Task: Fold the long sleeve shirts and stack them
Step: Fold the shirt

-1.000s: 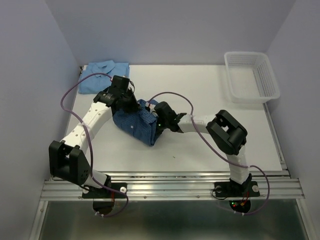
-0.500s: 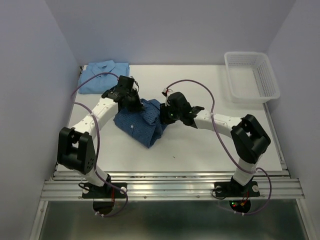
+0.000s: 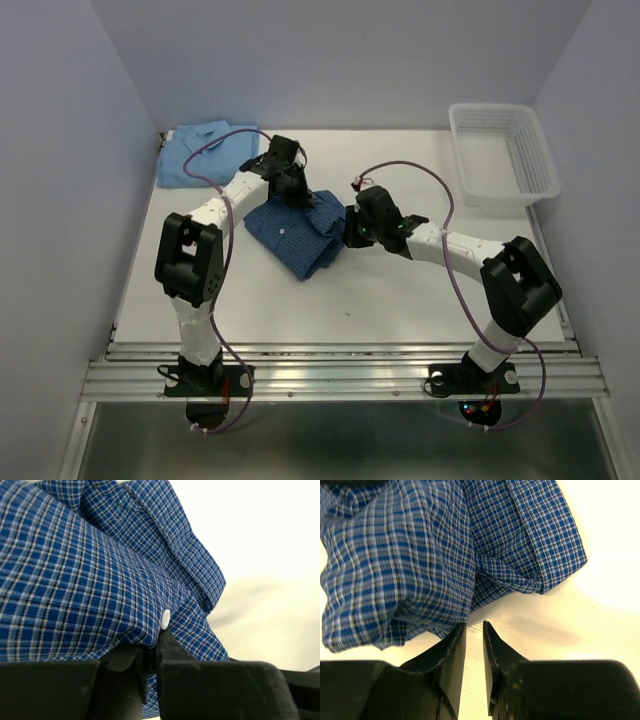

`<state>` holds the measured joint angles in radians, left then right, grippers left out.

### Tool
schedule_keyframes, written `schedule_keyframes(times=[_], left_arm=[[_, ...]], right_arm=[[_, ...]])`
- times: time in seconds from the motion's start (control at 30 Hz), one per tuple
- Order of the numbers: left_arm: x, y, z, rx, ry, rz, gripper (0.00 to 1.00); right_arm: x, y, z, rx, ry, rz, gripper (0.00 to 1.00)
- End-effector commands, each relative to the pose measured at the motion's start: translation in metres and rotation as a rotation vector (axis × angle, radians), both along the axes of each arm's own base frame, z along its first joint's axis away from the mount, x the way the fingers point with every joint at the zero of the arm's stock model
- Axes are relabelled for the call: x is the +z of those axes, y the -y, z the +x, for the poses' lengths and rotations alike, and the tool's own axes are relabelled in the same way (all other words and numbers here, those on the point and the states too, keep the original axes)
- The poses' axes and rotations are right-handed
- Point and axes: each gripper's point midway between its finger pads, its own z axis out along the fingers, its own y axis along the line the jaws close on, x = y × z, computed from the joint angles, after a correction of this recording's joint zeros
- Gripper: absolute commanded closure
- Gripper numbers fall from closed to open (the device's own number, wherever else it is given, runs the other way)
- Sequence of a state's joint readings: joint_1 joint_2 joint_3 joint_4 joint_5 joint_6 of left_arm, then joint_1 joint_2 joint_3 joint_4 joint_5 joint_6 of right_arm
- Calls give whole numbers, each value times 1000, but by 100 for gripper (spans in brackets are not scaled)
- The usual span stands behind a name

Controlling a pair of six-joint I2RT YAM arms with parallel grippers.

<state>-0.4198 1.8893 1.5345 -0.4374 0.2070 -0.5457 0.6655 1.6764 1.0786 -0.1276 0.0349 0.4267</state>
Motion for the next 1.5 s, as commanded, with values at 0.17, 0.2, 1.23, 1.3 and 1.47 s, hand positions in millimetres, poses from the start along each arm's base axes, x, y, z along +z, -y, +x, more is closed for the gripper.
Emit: schedule_keyframes(times=[0.17,0.2,1.23,1.3,1.47], left_arm=[[16,46,41,-100,78,-56,41],[13,55,41,-121,76,-56,31],[46,-14,115,-37,266,-27,1],[26,-10,123,-48,238,-27,1],[-19,-3,136,-69,183,-18,1]], right_arm=[[30,59,4,-230,105,-77,66],[34,69,4,-266,125,-103,60],[36,-36,87,65,140,207,0],[18,-26,89,27,96,203,0],[-44,7,92,-76,-24,146,0]])
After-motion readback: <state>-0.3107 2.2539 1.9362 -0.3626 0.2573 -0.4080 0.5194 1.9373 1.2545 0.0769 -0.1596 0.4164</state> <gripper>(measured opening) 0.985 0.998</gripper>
